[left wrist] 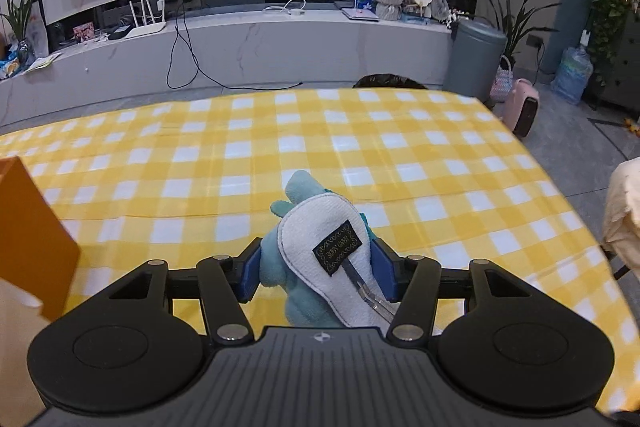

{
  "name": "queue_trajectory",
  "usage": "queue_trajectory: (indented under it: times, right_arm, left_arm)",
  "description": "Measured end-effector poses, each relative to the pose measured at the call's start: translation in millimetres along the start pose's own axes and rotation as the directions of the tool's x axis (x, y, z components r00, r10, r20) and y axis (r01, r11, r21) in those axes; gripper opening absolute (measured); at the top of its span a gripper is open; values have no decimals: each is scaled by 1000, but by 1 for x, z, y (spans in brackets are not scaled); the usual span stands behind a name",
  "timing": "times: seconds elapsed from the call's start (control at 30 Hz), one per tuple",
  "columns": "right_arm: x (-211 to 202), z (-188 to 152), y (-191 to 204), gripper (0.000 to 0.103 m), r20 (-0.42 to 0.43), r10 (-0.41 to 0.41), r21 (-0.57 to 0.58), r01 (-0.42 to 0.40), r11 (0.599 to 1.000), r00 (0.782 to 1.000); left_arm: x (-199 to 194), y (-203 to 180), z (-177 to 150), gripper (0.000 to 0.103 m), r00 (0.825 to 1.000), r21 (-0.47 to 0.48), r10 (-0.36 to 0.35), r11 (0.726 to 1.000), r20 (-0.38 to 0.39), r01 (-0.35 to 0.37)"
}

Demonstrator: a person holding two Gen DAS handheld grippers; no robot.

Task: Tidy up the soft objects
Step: 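Lift and carry the teal plush and pink cloth over the shoebox with both grippers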

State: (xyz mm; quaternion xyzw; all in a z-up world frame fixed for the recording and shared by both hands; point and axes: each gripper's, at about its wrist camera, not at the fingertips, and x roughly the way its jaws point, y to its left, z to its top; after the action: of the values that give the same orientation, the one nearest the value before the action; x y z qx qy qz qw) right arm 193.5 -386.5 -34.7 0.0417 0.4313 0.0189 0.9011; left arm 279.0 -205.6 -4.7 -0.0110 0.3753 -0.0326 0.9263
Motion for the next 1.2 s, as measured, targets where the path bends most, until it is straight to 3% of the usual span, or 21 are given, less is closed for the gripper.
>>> queue_trajectory:
  times: [0.3, 0.5, 0.63, 0.73, 0.9, 1.2]
  right_arm:
    - [14, -1, 7, 4, -27, 42, 45, -41, 998, 999]
    - [29, 0, 21, 4, -68, 93, 53, -89, 995, 993]
    - [34, 1, 21, 4, -108, 153, 168, -133, 977, 982]
    - [38, 3, 31, 4, -144, 187, 245, -148, 958, 972]
    - [35, 23, 57, 4, -172, 152, 222, -112, 969, 973]
    - [-7, 108, 104, 4, -82, 70, 94, -62, 994, 994]
  left_arm:
    - [-67, 12, 4, 64, 998, 30, -55, 998, -10, 55]
    - [-118, 38, 18, 64, 989, 23, -136, 990, -50, 137]
    - [-137, 52, 35, 64, 987, 51, -153, 986, -53, 156]
    - [-143, 64, 45, 64, 978, 10, -194, 981, -81, 195]
    - [-157, 83, 60, 64, 946, -31, -319, 948, -56, 318]
    - [-176, 111, 99, 63, 907, -66, -420, 905, 23, 421]
